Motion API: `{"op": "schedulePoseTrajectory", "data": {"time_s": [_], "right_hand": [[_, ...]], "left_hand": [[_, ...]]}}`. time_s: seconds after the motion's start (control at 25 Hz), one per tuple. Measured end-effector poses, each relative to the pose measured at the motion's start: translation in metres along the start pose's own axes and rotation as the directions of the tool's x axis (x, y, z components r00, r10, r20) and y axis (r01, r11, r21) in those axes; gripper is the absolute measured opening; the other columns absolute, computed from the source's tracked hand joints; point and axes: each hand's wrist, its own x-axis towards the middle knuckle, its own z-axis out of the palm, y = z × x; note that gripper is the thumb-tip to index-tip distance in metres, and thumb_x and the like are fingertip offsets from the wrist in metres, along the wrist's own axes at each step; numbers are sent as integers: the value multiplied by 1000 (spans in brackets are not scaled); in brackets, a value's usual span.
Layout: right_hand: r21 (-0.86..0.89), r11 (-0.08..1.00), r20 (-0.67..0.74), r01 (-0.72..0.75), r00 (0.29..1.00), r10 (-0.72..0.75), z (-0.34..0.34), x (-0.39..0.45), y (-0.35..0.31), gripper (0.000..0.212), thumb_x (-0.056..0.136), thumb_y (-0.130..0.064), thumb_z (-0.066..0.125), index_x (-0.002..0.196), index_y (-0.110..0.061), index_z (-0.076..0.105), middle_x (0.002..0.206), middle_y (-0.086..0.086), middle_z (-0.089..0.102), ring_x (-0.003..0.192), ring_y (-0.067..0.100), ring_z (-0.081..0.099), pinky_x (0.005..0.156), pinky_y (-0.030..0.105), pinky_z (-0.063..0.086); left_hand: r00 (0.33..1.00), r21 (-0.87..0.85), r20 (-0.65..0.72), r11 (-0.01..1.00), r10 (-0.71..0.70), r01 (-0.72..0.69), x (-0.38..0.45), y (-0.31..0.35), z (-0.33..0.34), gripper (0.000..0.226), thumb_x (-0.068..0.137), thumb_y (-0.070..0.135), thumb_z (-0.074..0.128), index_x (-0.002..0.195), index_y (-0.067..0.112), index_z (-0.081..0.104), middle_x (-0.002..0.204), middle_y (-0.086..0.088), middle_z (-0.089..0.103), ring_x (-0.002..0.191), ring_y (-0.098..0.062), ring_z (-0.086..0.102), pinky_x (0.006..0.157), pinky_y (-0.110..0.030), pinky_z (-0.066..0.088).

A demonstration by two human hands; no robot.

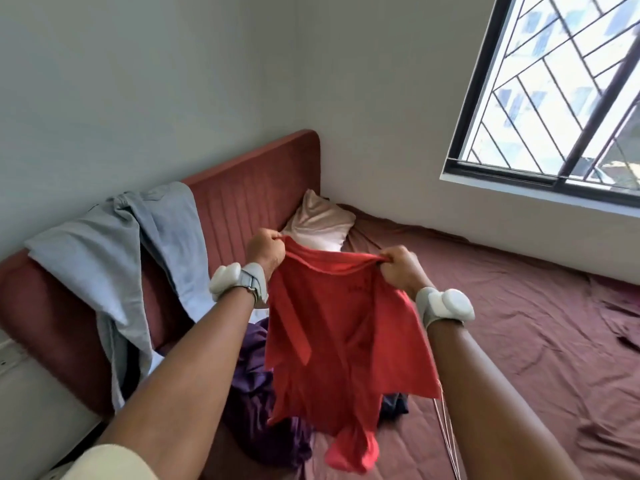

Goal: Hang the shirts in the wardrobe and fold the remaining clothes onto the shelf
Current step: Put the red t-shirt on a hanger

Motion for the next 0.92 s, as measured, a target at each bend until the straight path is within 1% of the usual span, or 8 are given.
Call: {"op": "schedulePoseTrajectory", "data": {"time_s": [0.08, 0.16, 0.36, 0.44, 0.52, 0.68, 0.8, 0.92], "right_hand": [[190, 982, -49, -10, 999, 20, -12, -4, 5, 31, 81, -7, 63, 55, -14, 48, 59, -1, 48, 64, 17, 44, 52, 23, 33], [307, 949, -40, -73, 995, 90, -15, -13, 20, 28, 77, -11, 71, 56, -15, 54, 59, -4, 49, 59, 11, 42, 51, 21, 34], [351, 889, 288, -294, 937, 196, 7, -52, 118, 22, 72, -7, 79, 66, -14, 60, 64, 1, 51, 58, 11, 42, 52, 27, 31], [312, 814, 506, -490, 811, 295, 27, -73, 186, 13, 79, -14, 77, 74, -17, 65, 74, 4, 58, 63, 14, 49, 51, 24, 35], [246, 711, 578, -659, 688, 438, 55, -93, 249, 11, 87, -26, 71, 81, -17, 68, 80, 7, 63, 65, 17, 54, 52, 21, 38], [186, 436, 321, -880, 474, 820, 110, -117, 374, 16, 94, -10, 57, 91, 3, 65, 61, 6, 64, 48, 13, 60, 47, 22, 47], [49, 364, 138, -930, 367, 920, 140, -129, 445, 23, 87, -8, 54, 96, 0, 72, 98, 21, 70, 98, 37, 65, 85, 38, 51], [14, 341, 40, -940, 341, 939, 158, -124, 488, 28, 89, -10, 54, 111, -3, 69, 113, 25, 66, 112, 44, 56, 93, 37, 43]], "left_hand": [[993, -250, 114, 967, -12, 40, -5, 10, 7, 21, 75, 21, 51, 81, 13, 70, 86, -7, 66, 87, -22, 58, 76, -29, 42], [957, -342, 289, 934, 3, 100, -11, 12, 16, 9, 79, 27, 61, 76, 19, 64, 78, 0, 63, 78, -19, 58, 73, -30, 45], [802, 173, 596, 970, 34, -170, -12, -39, 102, 21, 79, 25, 76, 67, 13, 63, 62, -2, 52, 60, -15, 44, 55, -29, 30], [713, 181, 701, 972, -23, -147, -26, -64, 166, 18, 83, 20, 73, 70, 8, 69, 63, -3, 55, 64, -15, 44, 57, -28, 31], [694, 217, 717, 969, -72, -123, -48, -93, 222, 9, 84, 20, 73, 77, 14, 74, 71, -2, 68, 69, -14, 55, 68, -28, 41], [620, 202, 755, 975, -214, 90, -93, -138, 332, 24, 81, -3, 69, 98, 13, 74, 96, -6, 74, 90, -17, 68, 81, -19, 50], [663, 174, 716, 975, -220, 136, -106, -152, 388, 34, 81, -8, 64, 109, 9, 72, 102, -3, 71, 93, -10, 63, 84, -14, 45], [726, 154, 662, 982, -187, 113, -101, -163, 428, 29, 85, 1, 62, 108, 14, 72, 103, 1, 72, 98, -11, 64, 95, -21, 45]]}}
